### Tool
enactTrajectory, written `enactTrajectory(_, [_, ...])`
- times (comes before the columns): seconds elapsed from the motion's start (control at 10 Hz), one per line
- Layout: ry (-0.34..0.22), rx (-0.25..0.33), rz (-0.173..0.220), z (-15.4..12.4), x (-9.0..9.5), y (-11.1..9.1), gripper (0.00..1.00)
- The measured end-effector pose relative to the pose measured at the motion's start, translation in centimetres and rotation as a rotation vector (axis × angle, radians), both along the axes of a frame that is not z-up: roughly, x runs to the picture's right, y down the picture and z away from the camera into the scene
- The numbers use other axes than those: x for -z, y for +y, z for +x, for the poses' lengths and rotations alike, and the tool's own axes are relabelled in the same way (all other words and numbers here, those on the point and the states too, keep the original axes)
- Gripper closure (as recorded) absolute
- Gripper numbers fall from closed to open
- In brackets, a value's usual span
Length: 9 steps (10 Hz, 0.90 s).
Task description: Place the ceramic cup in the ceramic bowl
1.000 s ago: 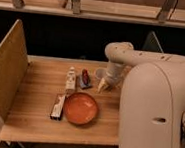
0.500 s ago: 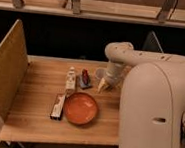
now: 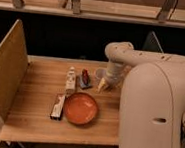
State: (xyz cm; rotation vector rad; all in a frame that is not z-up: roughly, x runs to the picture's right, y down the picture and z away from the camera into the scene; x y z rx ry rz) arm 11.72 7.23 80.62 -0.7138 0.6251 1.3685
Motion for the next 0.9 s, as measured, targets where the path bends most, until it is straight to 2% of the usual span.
enactTrajectory(0.4, [0.0,0.0,0.0,0.0,0.0,0.0,0.34])
enactTrajectory(0.6, [-0.002,0.013,0.015,-0.1,0.0,-0.4,0.34])
enactTrajectory(0.7, [-0.008,0.034,0.053,-0.5,0.0,-1.7,0.34])
enactTrajectory(0.9, [-0.024,0.086,0.17,-0.4,-0.1,-6.2,0.34])
